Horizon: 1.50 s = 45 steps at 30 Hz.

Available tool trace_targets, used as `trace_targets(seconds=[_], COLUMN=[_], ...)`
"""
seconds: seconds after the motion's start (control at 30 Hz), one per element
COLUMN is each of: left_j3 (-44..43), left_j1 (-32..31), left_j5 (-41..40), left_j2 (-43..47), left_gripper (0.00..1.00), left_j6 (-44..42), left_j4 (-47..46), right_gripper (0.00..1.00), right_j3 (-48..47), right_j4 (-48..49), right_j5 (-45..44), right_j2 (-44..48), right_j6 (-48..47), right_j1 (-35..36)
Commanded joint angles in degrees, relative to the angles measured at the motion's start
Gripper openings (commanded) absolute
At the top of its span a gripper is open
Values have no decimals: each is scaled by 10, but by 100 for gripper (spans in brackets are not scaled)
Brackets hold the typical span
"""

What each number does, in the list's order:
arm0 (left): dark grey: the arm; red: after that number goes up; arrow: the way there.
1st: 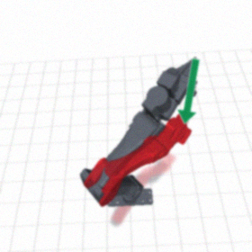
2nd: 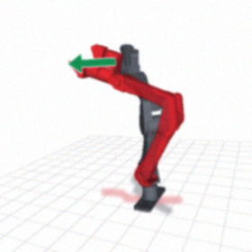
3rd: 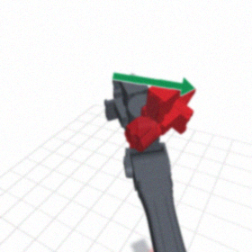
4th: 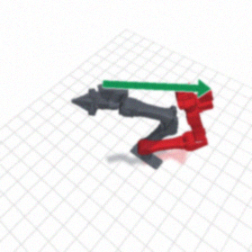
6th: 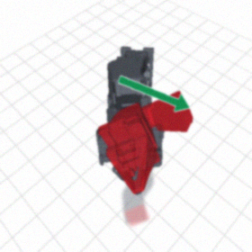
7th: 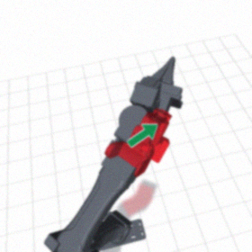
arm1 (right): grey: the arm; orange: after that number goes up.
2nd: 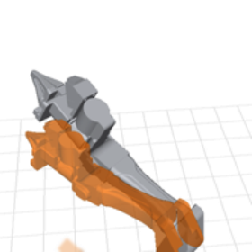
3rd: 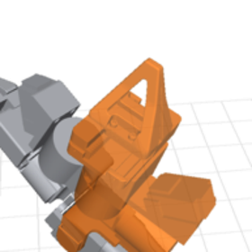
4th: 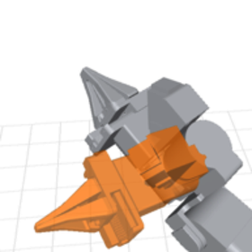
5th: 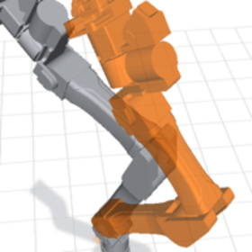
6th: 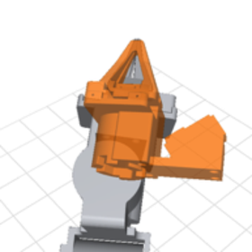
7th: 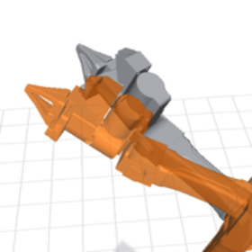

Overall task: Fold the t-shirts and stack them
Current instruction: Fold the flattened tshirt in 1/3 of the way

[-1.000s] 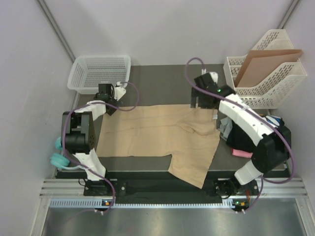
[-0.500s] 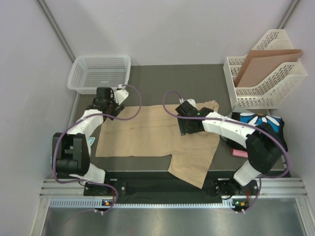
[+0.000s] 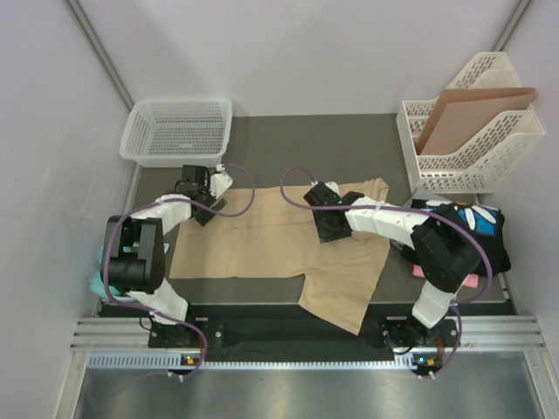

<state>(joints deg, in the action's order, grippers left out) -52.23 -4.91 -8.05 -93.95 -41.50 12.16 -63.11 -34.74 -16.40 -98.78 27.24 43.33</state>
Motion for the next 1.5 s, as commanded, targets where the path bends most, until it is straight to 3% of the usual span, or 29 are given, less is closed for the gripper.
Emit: trace_targets(seconds=[0.0, 0.7, 0.87, 1.1, 1.47], left_j3=[13, 49, 69, 72, 76], left_j1=[1, 1, 1, 1, 1], left_j5=[-14, -8, -11, -11, -3], left_j2=[-6, 47, 57, 61, 61], left_gripper=[85, 85, 85, 85, 85], left_j6=[-3, -6, -16, -16, -12], left_j4=[-34, -15, -27, -28, -24], right_gripper=[43, 43, 34, 6, 6], right_j3=[-15, -5, -4, -2, -17], right_j4=[24, 36, 42, 31, -44], right_j5=[-4, -27, -23, -18, 30], right_j2=[-4, -12, -28, -14, 97], right_j6=[3, -32, -36, -33, -18], right_j1=[2, -35, -40, -43, -27])
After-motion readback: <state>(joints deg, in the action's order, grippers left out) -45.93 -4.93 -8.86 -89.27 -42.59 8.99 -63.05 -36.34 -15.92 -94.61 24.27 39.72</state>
